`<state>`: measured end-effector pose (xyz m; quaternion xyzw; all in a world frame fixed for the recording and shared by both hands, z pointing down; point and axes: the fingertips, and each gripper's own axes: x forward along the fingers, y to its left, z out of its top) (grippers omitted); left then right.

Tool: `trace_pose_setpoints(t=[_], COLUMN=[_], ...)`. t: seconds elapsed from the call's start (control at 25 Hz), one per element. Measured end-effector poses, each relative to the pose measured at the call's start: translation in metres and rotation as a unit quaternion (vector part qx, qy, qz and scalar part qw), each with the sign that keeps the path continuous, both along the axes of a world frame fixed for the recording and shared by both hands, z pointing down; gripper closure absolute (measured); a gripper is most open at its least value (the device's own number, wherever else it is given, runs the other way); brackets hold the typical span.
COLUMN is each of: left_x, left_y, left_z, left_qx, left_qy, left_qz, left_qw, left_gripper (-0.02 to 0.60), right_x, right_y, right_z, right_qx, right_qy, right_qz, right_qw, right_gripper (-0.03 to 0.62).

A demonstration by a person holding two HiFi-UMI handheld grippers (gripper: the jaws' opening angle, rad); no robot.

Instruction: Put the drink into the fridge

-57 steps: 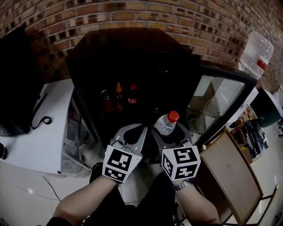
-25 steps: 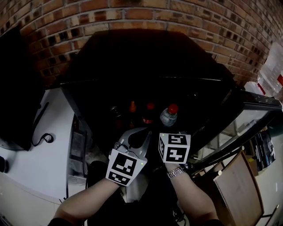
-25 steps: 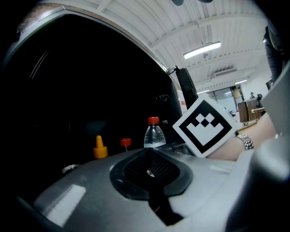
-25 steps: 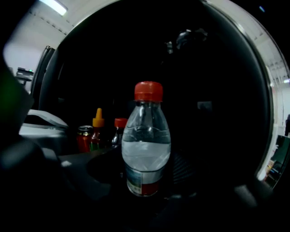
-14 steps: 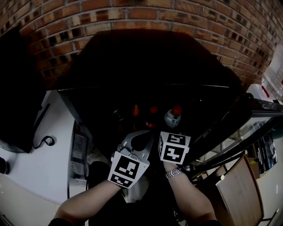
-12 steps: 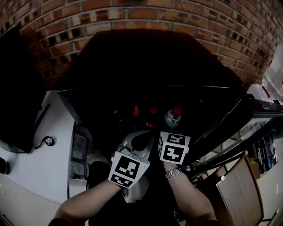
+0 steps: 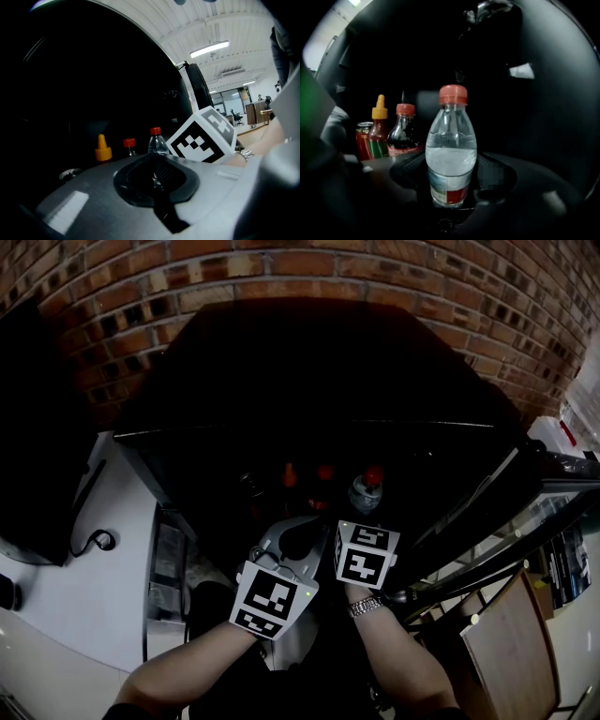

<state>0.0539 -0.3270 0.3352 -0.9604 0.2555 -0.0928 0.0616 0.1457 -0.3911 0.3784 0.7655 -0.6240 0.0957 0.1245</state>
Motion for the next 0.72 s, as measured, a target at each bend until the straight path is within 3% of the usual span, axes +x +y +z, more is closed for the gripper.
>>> trace_pose_setpoints(t=[0.72], left_x=[-0.002], left_y=[0.018], left_z=[-0.010], left_qx=[0.007], left_qy=[0.007], left_qz=[0.001], left_qw=[0.9999], left_gripper=[0.577], right_x=[-0.005], right_y=[0.023], right_z=[-0.009], right_qx=[0.002], right_qy=[-0.016], right_qz=[-0.020], right_qw=[1.000], right_gripper=[0.276])
